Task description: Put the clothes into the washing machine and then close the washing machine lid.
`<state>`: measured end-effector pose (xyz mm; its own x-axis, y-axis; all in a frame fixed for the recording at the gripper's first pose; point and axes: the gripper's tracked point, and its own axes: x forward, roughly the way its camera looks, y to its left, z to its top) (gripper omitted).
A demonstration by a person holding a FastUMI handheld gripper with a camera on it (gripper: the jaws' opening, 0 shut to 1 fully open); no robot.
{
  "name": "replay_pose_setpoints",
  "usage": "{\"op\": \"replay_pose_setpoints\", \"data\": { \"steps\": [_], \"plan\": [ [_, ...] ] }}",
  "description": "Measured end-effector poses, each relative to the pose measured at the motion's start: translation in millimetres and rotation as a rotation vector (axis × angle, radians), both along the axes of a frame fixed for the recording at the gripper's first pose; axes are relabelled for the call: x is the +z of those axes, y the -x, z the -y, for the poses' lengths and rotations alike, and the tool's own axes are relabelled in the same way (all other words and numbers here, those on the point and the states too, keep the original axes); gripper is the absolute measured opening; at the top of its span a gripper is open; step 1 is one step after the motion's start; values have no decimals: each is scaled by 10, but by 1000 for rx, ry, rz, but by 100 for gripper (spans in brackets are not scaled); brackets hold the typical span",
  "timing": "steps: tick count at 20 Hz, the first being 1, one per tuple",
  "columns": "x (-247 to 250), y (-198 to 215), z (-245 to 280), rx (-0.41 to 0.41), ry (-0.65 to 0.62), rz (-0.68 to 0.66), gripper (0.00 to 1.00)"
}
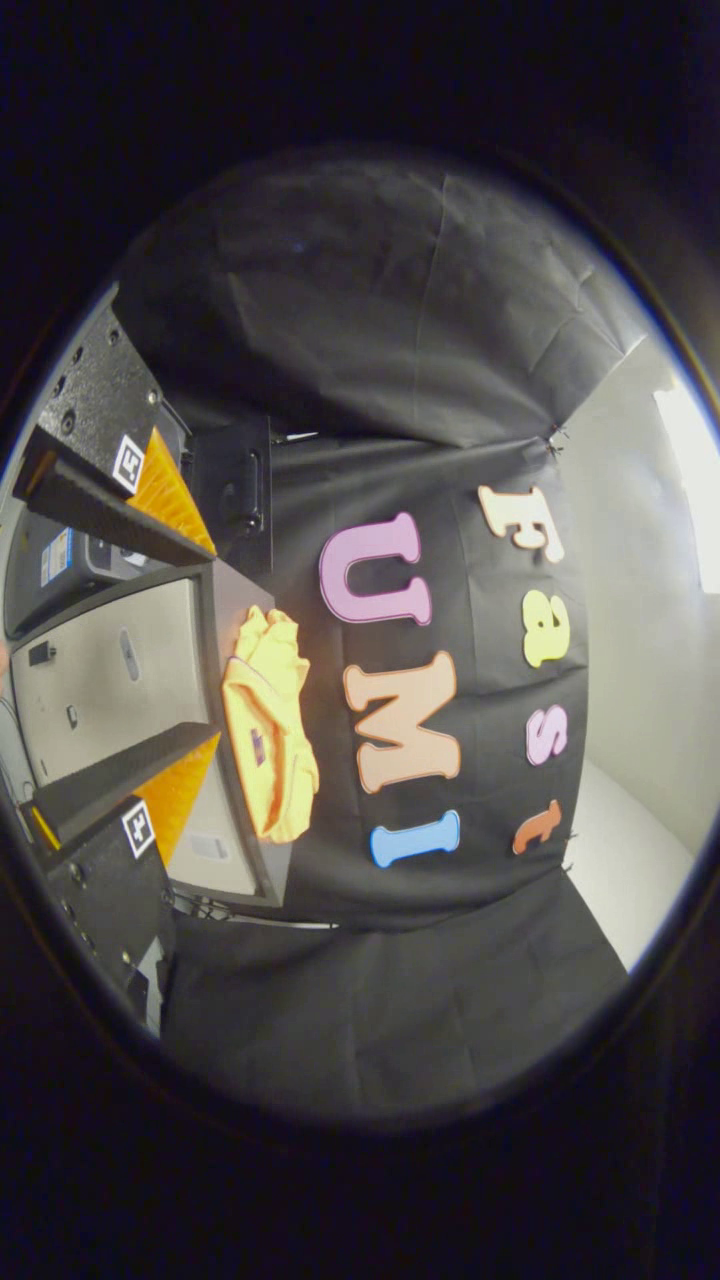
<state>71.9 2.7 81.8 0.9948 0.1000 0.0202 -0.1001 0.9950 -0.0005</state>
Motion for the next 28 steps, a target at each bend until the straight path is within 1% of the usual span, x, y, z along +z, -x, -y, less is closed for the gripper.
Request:
{"op": "replay_pose_setpoints", "data": {
  "steps": [2,4,7,11,13,15,18,22,25,26,28],
  "plan": [
    [194,-181,2,21,10,3,96],
    [337,-377,60,20,7,2,96],
    [526,-740,232,-15,48,-18,96],
    [606,-1232,355,-40,90,-91,96],
    [565,-1511,403,-54,112,-133,96],
    [392,-1761,490,-78,143,-204,96],
    [195,-2086,681,-152,178,-275,98],
    [-19,-2474,776,-191,200,-382,99],
    [-222,-2643,859,-200,218,-473,99],
    [-299,-2636,869,-198,213,-505,99],
    [-434,-2688,890,-200,175,-526,99]
  ]
}}
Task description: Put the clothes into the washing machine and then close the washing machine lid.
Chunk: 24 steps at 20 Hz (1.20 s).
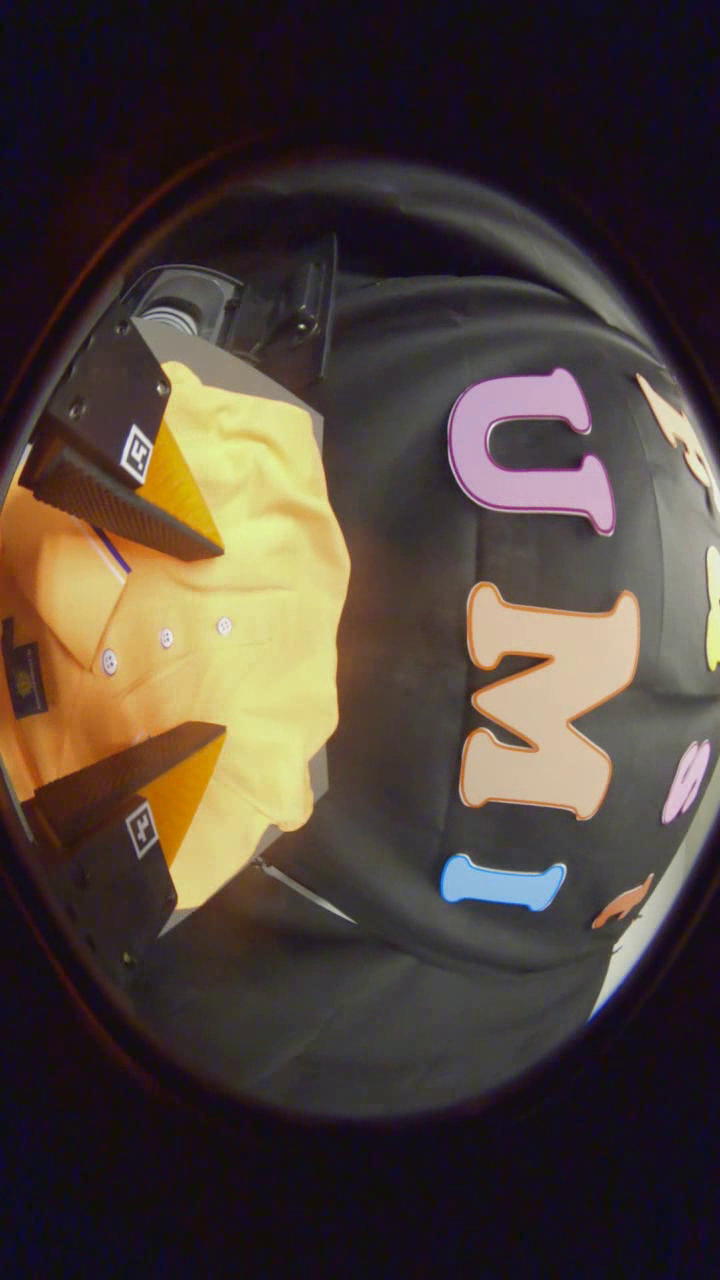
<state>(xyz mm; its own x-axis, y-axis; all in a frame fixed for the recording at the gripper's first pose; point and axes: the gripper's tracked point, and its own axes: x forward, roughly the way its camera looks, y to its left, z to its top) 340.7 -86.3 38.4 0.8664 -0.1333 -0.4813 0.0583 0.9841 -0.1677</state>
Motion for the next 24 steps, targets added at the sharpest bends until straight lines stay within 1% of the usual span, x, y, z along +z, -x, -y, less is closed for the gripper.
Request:
{"op": "replay_pose_setpoints", "data": {
  "steps": [1,2,3,4,6,7,8,10,14,15,17,20,24],
  "plan": [
    [-112,71,-9,2,-32,-66,99],
    [-81,44,-18,-19,-93,-29,94],
    [-65,3,0,-36,-112,8,90],
    [-107,63,48,-34,-92,0,85],
    [-67,105,-3,-5,-70,43,76],
    [-77,163,-31,-9,-66,46,63],
    [-46,192,-55,-18,-66,81,51],
    [-61,279,-116,-16,-51,97,35],
    [-40,375,-213,13,-58,68,19],
    [-20,399,-239,28,-57,55,18],
    [-5,620,-380,46,-76,47,17],
    [277,725,-564,59,-147,103,17],
    [598,810,-779,75,-134,167,16]
  ]
}}
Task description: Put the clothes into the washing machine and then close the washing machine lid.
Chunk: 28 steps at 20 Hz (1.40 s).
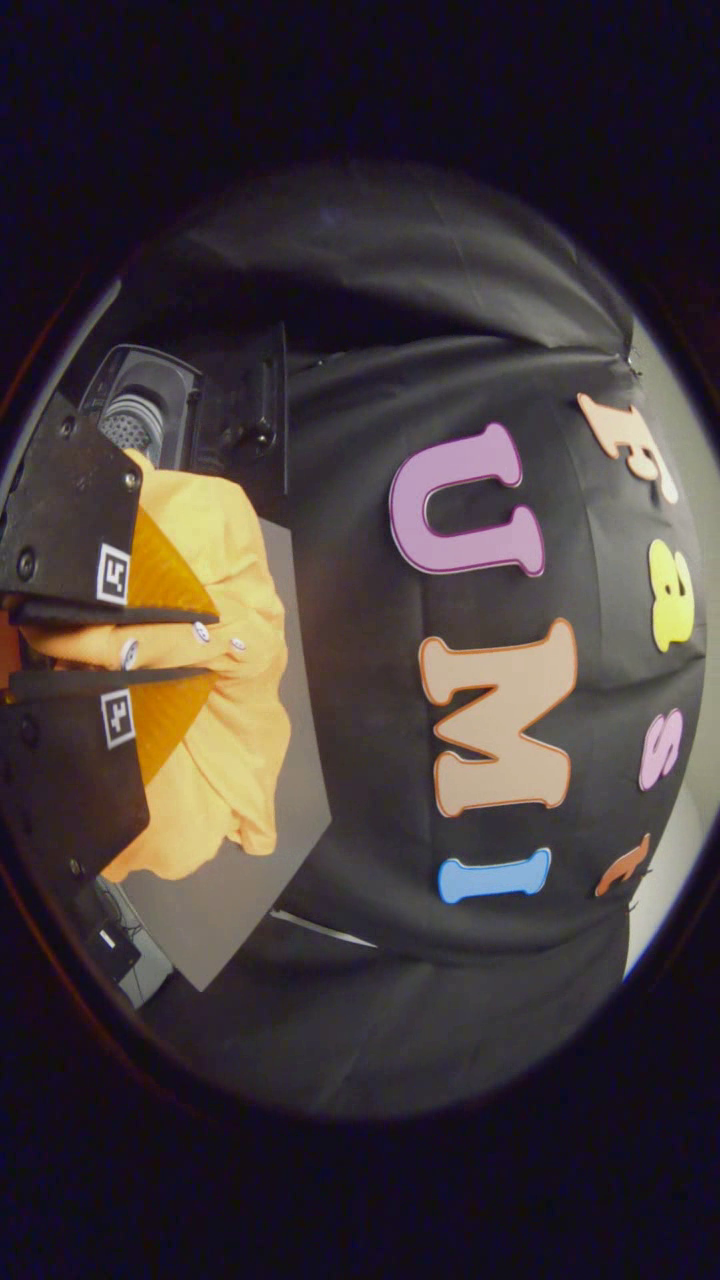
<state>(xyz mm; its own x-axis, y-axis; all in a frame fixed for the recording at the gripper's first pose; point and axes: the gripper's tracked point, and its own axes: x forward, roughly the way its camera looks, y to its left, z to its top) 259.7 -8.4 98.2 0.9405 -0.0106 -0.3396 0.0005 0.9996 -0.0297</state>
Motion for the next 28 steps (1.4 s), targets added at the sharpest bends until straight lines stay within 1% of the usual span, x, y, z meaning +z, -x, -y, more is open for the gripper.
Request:
{"op": "replay_pose_setpoints", "data": {
  "steps": [6,11,13,17,19,21,23,28],
  "plan": [
    [281,47,-493,34,-40,69,14],
    [471,37,-1076,105,-57,112,14],
    [496,23,-1321,134,-65,110,14],
    [570,-28,-1768,189,-26,147,14],
    [577,-47,-1997,213,-37,169,14],
    [535,-84,-2223,236,-32,180,14],
    [310,-140,-2375,251,-12,142,14],
    [-168,-238,-2818,300,-29,122,14]
  ]
}}
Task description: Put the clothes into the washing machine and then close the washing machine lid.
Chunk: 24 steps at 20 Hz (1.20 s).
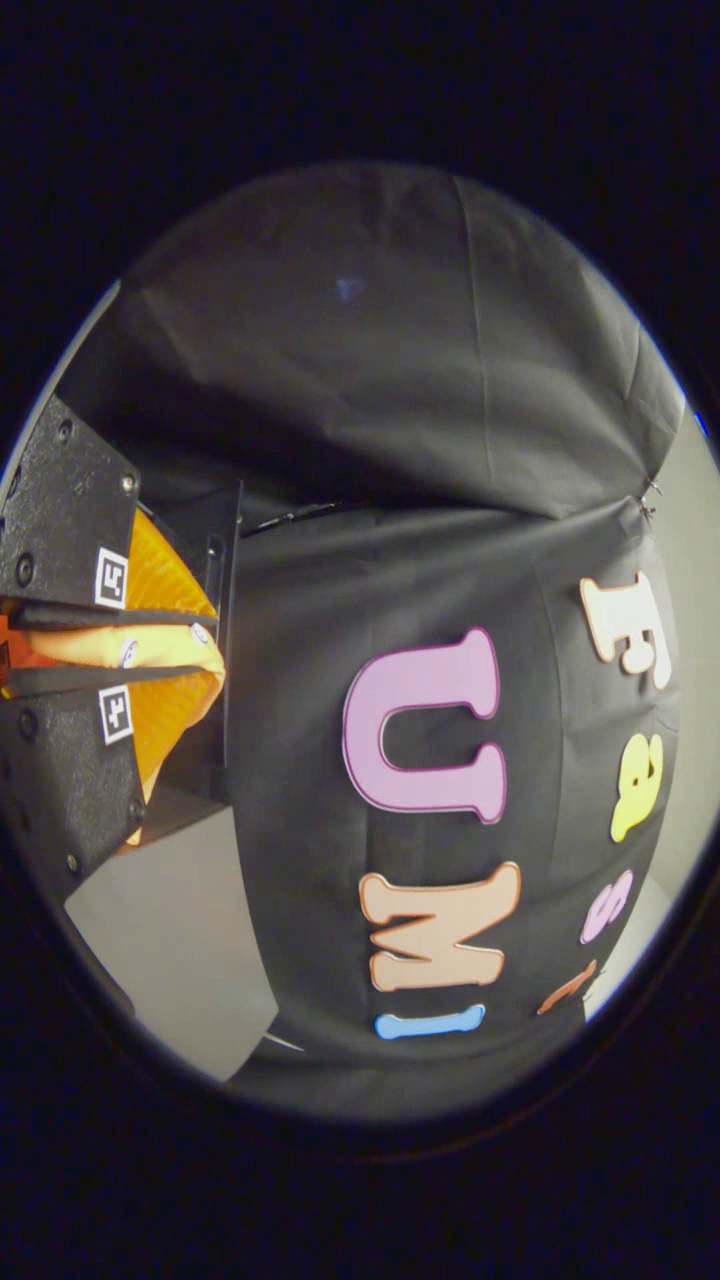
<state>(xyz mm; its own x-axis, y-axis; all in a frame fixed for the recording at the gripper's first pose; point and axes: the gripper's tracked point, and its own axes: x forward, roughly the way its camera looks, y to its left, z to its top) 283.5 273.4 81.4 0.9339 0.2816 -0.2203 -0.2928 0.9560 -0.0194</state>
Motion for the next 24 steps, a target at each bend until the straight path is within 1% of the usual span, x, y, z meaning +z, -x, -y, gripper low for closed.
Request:
{"op": "replay_pose_setpoints", "data": {
  "steps": [5,7,10,15,17,19,21,22,24],
  "plan": [
    [-636,-111,-281,35,-2,-38,14],
    [-912,-169,-323,35,0,-73,14],
    [-1302,-275,-315,10,-11,-98,14],
    [-2110,-417,-236,-31,-14,-228,14],
    [-2355,-462,-224,-34,-12,-260,14],
    [-2552,-502,-181,-60,11,-283,15],
    [-2724,-530,-89,-99,64,-303,19],
    [-2749,-559,-25,-115,103,-286,31],
    [-2701,-563,-52,-96,137,-247,54]
  ]
}}
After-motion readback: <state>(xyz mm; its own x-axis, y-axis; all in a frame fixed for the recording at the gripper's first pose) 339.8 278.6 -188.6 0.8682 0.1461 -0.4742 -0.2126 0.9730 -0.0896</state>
